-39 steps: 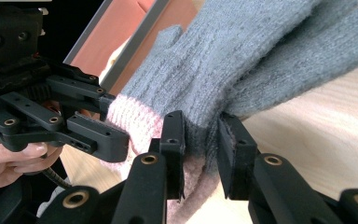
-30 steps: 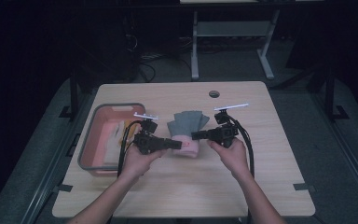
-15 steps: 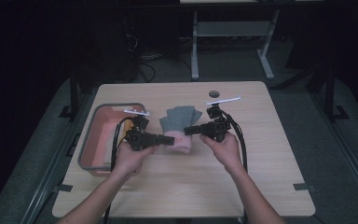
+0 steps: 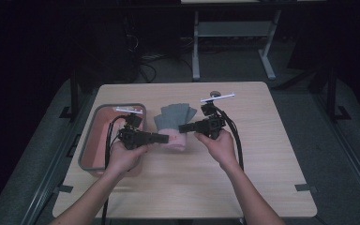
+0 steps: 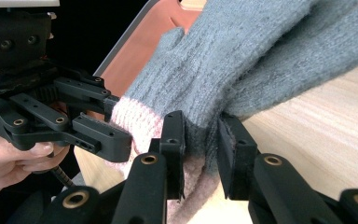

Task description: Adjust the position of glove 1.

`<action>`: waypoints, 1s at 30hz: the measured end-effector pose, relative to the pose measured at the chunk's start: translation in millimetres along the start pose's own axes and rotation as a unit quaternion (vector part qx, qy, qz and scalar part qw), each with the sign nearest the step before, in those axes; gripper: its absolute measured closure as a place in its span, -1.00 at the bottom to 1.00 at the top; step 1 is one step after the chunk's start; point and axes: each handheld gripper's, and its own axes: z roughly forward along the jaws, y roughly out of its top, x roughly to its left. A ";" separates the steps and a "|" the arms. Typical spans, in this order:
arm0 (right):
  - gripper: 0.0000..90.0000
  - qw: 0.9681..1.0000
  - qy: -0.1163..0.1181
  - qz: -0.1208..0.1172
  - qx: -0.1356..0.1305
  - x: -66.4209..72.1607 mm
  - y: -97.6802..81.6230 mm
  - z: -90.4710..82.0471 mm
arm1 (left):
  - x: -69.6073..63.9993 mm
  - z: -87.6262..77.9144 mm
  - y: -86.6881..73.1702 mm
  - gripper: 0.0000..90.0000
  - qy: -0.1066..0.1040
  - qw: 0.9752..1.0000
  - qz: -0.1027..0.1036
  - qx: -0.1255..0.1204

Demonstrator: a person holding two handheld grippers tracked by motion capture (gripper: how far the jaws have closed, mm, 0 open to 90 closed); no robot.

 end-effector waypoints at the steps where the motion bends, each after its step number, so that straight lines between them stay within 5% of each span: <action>1: 0.63 1.000 -0.001 -0.003 0.000 0.8 1.0 0.6 | 0.4 -1.4 0.1 0.45 0.001 1.000 -0.001 -0.002; 30: 0.63 0.999 0.013 -0.029 0.010 26.9 30.1 33.2 | 20.4 -42.5 0.0 0.46 0.017 0.999 -0.016 -0.025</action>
